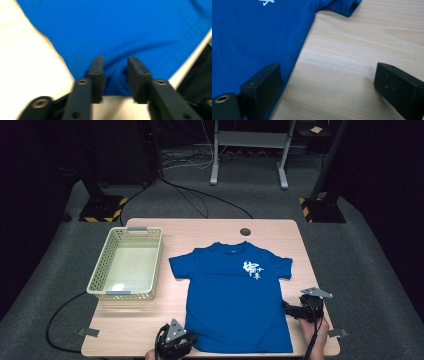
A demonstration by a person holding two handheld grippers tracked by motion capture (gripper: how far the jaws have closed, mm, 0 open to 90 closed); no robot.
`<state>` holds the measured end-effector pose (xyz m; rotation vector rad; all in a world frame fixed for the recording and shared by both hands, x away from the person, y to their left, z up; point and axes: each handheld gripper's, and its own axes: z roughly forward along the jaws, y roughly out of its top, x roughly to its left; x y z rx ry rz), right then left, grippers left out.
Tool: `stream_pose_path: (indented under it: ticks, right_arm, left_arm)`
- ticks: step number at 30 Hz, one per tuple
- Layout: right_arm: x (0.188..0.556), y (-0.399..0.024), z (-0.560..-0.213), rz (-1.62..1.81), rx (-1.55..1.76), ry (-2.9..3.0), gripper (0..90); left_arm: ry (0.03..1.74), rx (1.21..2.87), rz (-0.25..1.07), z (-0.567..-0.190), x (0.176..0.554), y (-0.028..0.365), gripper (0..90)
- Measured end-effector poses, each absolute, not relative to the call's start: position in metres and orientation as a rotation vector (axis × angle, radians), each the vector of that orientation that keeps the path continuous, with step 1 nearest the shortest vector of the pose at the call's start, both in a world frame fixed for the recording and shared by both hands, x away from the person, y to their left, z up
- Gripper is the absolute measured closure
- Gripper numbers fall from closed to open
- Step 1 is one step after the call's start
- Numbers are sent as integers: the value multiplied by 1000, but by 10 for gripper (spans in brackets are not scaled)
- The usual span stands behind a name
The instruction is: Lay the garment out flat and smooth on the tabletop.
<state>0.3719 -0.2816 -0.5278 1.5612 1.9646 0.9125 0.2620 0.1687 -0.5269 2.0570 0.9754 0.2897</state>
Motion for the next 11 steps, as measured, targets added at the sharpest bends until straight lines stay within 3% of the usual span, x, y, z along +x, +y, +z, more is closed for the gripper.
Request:
stream_pose_path:
  ticks: [4, 6, 11]
  right_arm:
    - [372, -282, -528, 915, 1563, 1964, 71]
    - [372, -282, -528, 916, 1563, 1964, 71]
    - [372, -282, -528, 918, 1564, 1964, 71]
  left_arm:
    - [992, 2061, 324, -526, 245, 178, 532]
    - [1026, 2036, 373, -524, 239, 185, 370]
    - [1071, 1937, 387, -522, 236, 213, 193]
